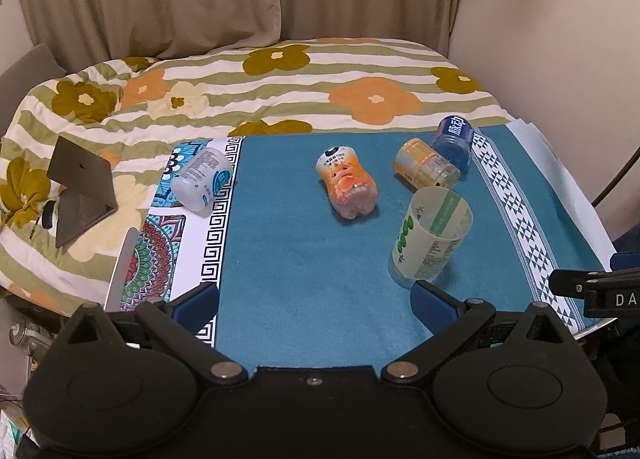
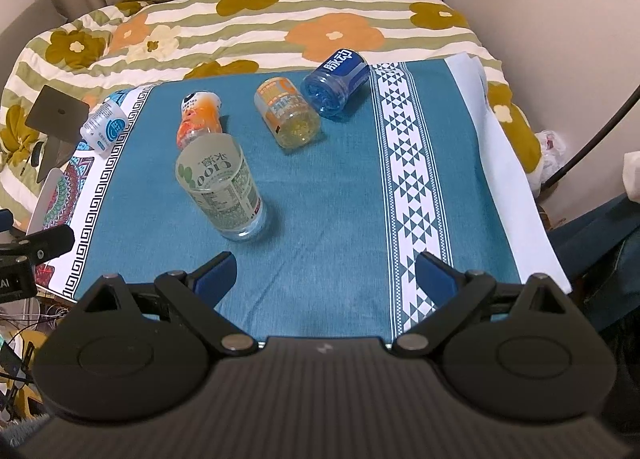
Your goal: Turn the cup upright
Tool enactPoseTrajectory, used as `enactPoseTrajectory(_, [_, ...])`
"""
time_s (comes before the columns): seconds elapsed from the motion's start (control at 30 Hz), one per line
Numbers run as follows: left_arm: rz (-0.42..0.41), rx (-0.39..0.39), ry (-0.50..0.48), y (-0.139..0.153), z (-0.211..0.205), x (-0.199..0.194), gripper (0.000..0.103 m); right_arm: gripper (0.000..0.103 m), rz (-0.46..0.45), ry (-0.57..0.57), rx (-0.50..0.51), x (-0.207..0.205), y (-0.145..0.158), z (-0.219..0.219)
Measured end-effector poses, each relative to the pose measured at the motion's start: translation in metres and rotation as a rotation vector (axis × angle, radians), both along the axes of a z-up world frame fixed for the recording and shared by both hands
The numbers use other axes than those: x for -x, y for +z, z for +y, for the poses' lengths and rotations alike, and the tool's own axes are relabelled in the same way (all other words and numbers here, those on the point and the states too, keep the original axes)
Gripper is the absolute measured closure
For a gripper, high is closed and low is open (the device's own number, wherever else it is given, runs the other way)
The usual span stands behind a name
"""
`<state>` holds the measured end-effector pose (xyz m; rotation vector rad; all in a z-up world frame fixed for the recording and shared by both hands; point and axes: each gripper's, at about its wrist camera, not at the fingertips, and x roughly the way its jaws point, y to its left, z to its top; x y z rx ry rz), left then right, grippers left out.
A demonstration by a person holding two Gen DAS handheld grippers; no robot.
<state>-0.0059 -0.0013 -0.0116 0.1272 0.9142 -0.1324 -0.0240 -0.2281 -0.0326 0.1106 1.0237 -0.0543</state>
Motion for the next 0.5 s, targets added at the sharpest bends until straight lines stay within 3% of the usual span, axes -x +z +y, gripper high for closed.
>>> enactPoseTrajectory(0.5, [-0.003,0.042,0.031,-0.001,0.012,-0.003,0.000,0.000,-0.004,-0.007,-0.003,-0.002,0.004,0.002])
